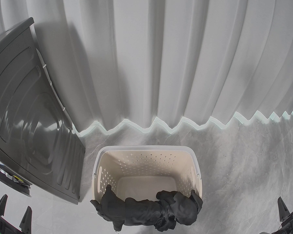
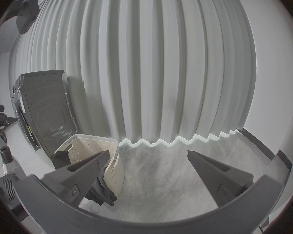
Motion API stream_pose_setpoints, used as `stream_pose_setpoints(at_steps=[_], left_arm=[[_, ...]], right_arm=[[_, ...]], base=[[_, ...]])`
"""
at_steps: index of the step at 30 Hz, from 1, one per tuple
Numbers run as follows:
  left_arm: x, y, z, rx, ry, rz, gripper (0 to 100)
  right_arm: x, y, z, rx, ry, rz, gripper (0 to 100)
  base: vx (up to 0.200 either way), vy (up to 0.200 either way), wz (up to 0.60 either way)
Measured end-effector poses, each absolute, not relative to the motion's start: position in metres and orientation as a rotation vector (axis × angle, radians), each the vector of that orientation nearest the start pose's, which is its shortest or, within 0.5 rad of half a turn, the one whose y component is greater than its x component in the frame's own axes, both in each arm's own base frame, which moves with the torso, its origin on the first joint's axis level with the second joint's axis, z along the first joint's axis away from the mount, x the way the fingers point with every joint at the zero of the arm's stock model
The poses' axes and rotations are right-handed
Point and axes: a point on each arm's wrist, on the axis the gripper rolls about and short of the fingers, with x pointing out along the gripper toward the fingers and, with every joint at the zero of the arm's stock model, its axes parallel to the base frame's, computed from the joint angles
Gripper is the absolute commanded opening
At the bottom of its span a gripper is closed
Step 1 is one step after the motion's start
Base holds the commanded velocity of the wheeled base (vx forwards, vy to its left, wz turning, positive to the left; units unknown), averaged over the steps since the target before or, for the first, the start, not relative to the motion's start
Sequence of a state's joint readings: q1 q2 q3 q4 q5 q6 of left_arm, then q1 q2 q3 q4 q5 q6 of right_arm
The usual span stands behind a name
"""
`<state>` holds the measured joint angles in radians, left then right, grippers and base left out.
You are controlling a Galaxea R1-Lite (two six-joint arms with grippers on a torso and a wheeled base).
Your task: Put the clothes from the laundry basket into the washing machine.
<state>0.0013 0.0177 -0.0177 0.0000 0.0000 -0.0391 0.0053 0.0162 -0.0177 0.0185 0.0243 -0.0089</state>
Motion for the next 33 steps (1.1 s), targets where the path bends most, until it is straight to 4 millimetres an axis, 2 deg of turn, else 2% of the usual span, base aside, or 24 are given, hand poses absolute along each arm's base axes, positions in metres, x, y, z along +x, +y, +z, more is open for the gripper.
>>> stream_pose_setpoints(at_steps=[3, 12, 21, 33], left_arm=[[-0.0228, 0.0, 0.0808, -0.039, 0.0, 0.002, 100], [-0.0228, 0.0, 0.0808, -0.038, 0.0, 0.001, 100], [-0.0228, 0.0, 0.0808, -0.039, 0.0, 0.001, 100], [-0.0228, 0.0, 0.0808, -0.038, 0.0, 0.001, 100]], right_arm=[[-0.0229, 0.0004, 0.0788, -0.008, 0.017, 0.03, 100], [-0.0229, 0.0004, 0.0788, -0.009, 0.017, 0.029, 100], [-0.0229, 0.0004, 0.0788, -0.009, 0.017, 0.03, 100], [-0.0229, 0.0004, 0.0789, -0.009, 0.016, 0.03, 100]], base=[[0.2, 0.0, 0.0], [0.0, 0.0, 0.0], [0.2, 0.0, 0.0], [0.0, 0.0, 0.0]])
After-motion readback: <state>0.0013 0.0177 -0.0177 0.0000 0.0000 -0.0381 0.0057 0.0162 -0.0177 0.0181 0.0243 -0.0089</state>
